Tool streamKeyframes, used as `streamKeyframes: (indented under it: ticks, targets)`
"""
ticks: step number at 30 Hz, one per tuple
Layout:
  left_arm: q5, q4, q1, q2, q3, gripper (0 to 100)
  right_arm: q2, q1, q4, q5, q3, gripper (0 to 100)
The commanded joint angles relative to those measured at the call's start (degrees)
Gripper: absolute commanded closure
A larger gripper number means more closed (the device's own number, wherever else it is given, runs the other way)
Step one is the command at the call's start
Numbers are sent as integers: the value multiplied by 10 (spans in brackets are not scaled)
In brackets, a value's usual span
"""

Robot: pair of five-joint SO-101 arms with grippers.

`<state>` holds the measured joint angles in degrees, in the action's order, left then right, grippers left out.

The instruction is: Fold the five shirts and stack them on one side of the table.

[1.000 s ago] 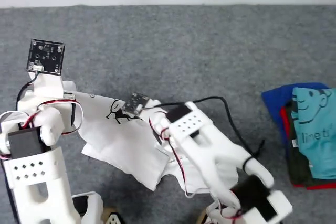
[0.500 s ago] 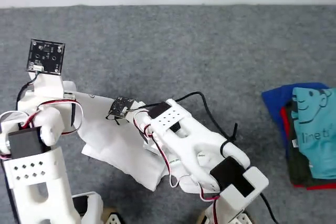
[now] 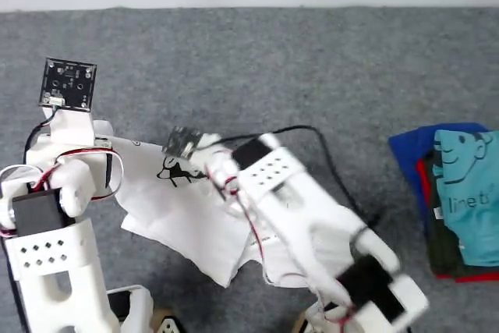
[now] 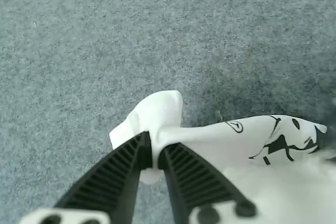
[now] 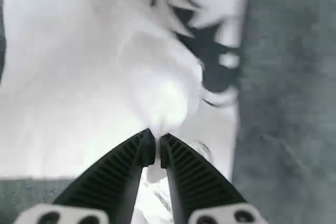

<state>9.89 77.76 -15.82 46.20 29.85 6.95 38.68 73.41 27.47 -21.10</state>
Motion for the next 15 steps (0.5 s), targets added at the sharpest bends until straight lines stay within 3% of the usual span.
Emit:
streamKeyframes:
  ticks: [1, 6, 15]
  targets:
    - [3, -6, 0, 7, -3, 986, 98, -32, 37, 8, 39, 988]
    - [3, -9, 3, 7, -7, 986, 185, -90, 68, 45, 86, 988]
    - [4, 9, 105, 8, -50, 986, 268, -252, 87, 44, 293, 988]
